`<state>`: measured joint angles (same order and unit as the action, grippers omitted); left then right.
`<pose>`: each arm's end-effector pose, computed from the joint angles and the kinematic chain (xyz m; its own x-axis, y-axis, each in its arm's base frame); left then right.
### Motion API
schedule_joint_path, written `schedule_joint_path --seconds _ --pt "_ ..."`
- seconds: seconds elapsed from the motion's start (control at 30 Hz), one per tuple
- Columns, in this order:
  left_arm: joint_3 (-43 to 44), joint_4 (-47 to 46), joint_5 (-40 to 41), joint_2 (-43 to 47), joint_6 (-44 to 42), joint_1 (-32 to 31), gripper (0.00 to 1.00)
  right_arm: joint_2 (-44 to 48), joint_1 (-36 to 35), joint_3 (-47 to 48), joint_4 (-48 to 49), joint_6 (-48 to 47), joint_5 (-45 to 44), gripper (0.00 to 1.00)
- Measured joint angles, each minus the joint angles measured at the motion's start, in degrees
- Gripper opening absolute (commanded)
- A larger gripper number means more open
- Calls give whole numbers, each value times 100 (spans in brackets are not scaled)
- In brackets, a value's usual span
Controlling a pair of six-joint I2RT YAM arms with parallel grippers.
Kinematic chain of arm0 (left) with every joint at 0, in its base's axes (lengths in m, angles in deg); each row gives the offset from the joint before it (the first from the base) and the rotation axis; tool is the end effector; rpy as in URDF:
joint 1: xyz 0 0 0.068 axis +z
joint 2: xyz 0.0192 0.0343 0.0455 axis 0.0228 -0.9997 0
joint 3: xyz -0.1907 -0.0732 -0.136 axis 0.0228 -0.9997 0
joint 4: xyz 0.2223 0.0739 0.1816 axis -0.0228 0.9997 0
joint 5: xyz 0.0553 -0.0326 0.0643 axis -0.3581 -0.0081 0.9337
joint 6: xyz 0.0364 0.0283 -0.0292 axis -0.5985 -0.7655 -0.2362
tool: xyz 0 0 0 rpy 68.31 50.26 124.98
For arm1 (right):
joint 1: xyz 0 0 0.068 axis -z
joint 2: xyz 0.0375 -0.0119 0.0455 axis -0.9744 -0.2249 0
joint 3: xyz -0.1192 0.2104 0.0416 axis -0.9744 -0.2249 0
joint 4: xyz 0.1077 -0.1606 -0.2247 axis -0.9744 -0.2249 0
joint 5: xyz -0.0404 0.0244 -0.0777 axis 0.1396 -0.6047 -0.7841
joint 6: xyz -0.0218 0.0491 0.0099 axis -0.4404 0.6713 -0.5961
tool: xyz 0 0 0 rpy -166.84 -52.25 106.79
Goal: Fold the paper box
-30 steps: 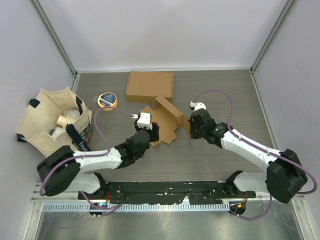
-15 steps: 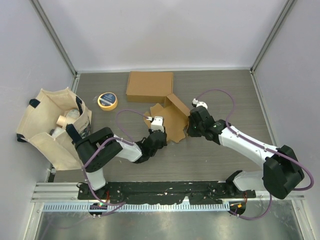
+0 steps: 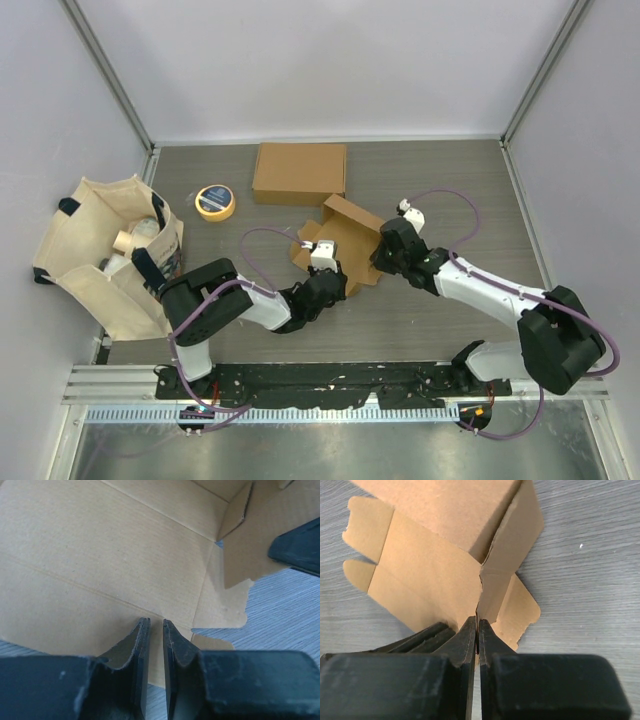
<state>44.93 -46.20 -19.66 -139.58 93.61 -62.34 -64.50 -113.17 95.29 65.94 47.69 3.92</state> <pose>0.1778 -0.2845 0.0550 -0.5276 -0.2030 -0.8249 0.2836 0.8732 -0.3963 0.2515 0.1742 0.1626 -0.7248 0.3303 -0.6047 0.0843 0.9135 0.3980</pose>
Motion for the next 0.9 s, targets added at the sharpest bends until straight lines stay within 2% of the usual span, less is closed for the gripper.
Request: schedule_joint_path --seconds 0.07,0.17,0.27,0.3,0.4,0.53,0.63,0.77,0.9 --pt "-2 2 -11 0 46 -4 19 -83 0 -186 378 -28 -61 12" --pt "0 0 -46 0 116 -9 19 -140 -4 -557 938 -219 -70 20" --pt "-2 -2 -66 0 203 -11 19 -133 -11 -914 1447 -518 -9 35" --pt "-2 -2 -66 0 223 -11 19 -133 -11 -979 1532 -643 37 42" --pt "-4 -4 -63 0 293 -13 19 -131 -4 -1025 1613 -935 155 52" --pt "-7 -4 -66 0 350 -13 19 68 28 -1104 1670 -1163 328 60" --pt "-7 -4 -63 0 354 -13 19 378 42 -1128 1558 -1244 420 66" --pt "-7 -4 -66 0 352 -13 19 1040 72 -1010 901 -1351 463 75" --pt "-7 -4 -66 0 352 -13 20 1858 319 -769 151 -1425 356 76"
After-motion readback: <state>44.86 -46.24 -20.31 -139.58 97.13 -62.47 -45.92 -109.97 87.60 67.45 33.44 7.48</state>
